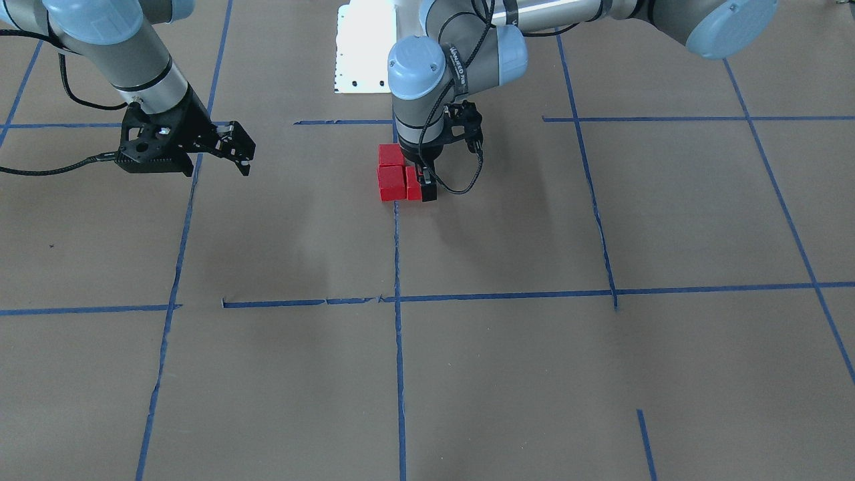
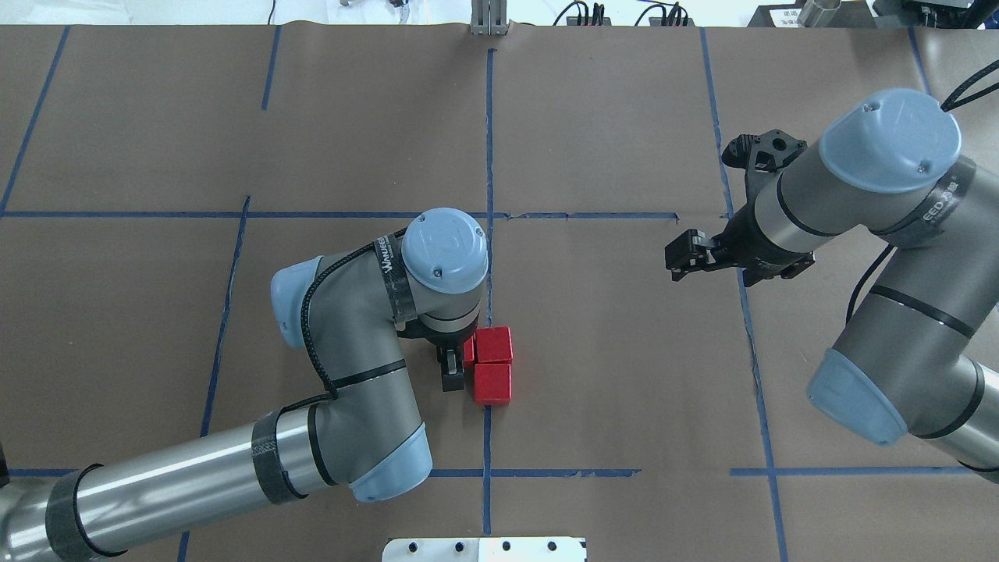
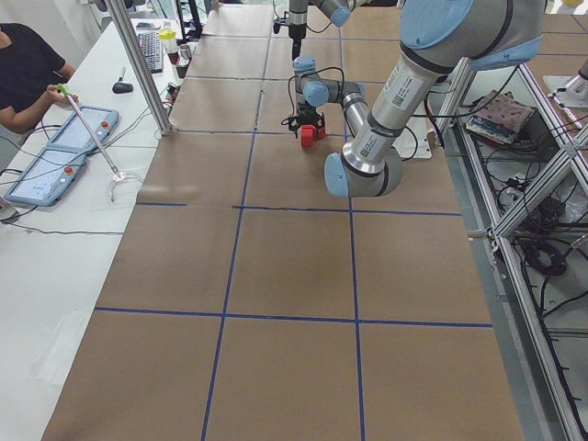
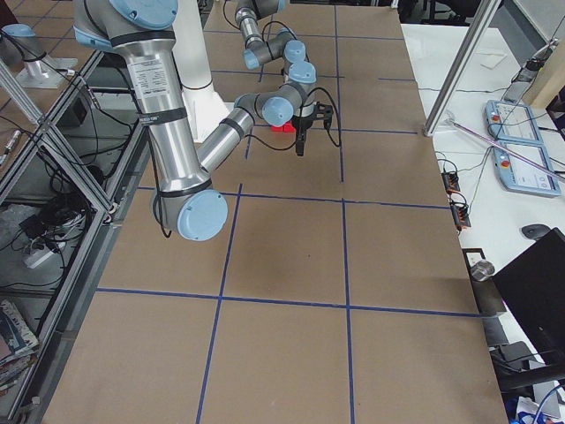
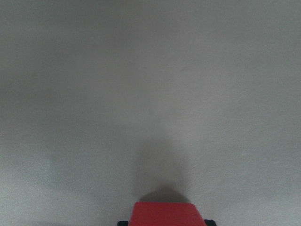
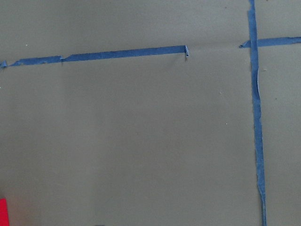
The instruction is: Form red blocks into L shape at center
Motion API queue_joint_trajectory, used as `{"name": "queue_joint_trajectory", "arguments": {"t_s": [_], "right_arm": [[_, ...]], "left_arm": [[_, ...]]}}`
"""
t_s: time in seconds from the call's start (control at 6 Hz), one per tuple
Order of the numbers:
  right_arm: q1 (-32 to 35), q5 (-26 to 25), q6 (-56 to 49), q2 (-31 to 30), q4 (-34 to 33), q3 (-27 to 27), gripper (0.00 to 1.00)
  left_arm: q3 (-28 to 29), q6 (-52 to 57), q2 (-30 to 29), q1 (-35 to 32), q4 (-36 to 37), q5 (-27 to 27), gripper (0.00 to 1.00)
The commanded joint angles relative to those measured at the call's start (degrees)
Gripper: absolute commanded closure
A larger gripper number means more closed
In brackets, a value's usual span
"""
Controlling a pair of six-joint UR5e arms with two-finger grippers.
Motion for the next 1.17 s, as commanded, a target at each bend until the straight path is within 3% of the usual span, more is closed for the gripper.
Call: {"name": "queue_joint_trajectory", "arguments": {"t_s": [0.0,0.5,1.0], "right_arm": [[0.0,0.1,0.0,0.0,0.1,0.0,0.0],[1.6,2.1,-0.6,-0.3,-0.5,0.4,0.0],[11.0,11.4,-6.1,-4.0,-0.9,-0.6,0.0]], "left_arm": [[-0.4,0.4,0.0,0.0,0.0,-0.2,0.0],[-8.6,13.2,1.3,-0.9,1.9,-2.1,0.0],[-20.4,31.1,8.0,-4.8,6.3,-2.4,0.0]]}}
